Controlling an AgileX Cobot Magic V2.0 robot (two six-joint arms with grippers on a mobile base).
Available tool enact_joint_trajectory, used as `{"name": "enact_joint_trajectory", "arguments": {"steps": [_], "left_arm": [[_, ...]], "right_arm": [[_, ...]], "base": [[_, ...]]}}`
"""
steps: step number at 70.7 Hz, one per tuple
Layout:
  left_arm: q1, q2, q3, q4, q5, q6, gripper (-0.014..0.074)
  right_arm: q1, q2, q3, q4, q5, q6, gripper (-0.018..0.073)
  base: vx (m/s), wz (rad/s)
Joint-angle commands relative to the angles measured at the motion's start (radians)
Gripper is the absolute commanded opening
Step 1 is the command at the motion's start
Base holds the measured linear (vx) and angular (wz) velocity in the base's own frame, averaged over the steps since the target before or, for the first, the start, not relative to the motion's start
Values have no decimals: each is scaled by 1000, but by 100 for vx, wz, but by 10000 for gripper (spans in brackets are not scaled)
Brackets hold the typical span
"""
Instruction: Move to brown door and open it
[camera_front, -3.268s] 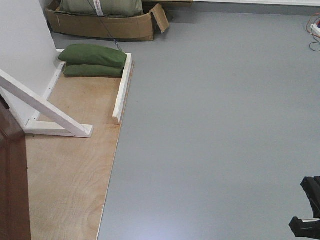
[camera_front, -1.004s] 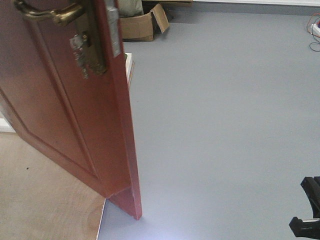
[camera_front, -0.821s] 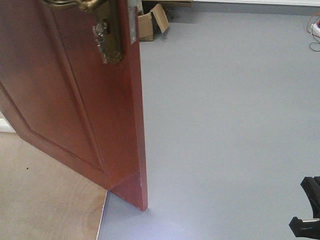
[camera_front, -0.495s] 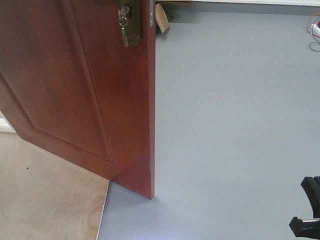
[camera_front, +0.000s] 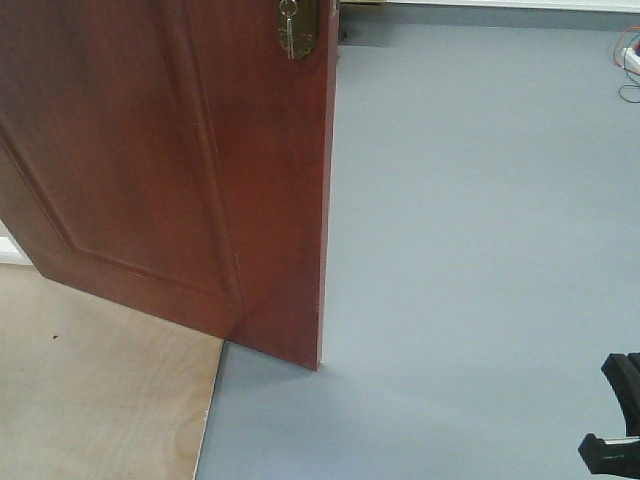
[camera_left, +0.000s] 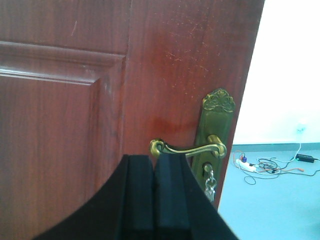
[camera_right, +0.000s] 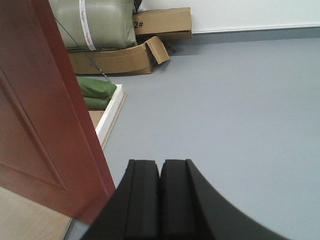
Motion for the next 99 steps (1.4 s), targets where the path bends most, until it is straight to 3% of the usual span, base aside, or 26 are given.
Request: {"name": "enact_joint_trajectory", "arguments": {"steps": [1, 99], "left_arm": [[-4, -12, -28, -17, 25, 2, 17], [-4, -12, -28, -17, 25, 2, 17]], "right_arm": [[-1, -16, 2, -1, -81, -9, 0], [-1, -16, 2, -1, -81, -9, 0]], "base": [[0, 0], [12, -3]]}}
